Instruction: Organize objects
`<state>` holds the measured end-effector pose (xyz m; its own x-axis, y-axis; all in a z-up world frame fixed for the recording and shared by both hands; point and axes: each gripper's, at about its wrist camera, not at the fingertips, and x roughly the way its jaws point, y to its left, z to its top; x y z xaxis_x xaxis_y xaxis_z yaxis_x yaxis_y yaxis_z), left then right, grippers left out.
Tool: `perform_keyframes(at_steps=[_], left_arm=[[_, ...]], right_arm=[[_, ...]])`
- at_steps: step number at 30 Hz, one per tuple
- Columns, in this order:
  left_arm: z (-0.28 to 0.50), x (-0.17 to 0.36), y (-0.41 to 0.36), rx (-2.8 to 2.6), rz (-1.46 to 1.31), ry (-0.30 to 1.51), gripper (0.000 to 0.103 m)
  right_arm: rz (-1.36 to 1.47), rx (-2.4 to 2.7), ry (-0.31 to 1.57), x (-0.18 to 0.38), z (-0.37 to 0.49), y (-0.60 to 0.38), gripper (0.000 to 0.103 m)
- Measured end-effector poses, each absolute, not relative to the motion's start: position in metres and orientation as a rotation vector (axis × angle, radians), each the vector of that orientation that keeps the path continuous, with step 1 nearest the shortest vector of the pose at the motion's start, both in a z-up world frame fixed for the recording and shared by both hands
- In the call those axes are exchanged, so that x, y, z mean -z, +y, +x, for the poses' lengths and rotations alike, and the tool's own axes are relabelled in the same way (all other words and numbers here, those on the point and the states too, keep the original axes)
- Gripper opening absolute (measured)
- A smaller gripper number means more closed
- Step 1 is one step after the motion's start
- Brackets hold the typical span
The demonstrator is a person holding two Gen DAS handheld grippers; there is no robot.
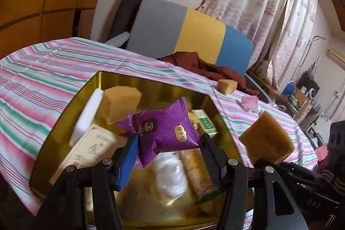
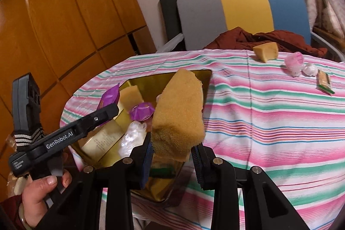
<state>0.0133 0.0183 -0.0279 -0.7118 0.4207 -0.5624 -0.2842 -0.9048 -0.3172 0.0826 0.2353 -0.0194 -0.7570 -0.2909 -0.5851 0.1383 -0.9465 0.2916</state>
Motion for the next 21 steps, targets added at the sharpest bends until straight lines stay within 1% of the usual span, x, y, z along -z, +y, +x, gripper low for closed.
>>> perform_keyframes(at_steps=[5, 16, 18, 21], left_arm=[[0.011, 0.031, 0.015, -2.573, -0.945, -0.307, 0.059], [0.012, 0.029, 0.018, -2.604, -0.953, -0.238, 0.059], [0.014, 0.027, 0.017, -2.615, -0.938, -0.235, 0.062], [0.016, 0.024, 0.017, -2.624, -0.913, -0.234, 0.062]], right_arm=[[0.978, 2.683, -0.326, 0.02, 0.079, 0.218, 0.034], [0.975, 2.678, -0.333, 0.016, 0.05, 0.197, 0.035], [0.98, 2.679, -0.342, 0.015, 0.043, 0.197, 0.035], [0.991, 2.679, -0.347, 0.015, 0.031, 0.195, 0.035]])
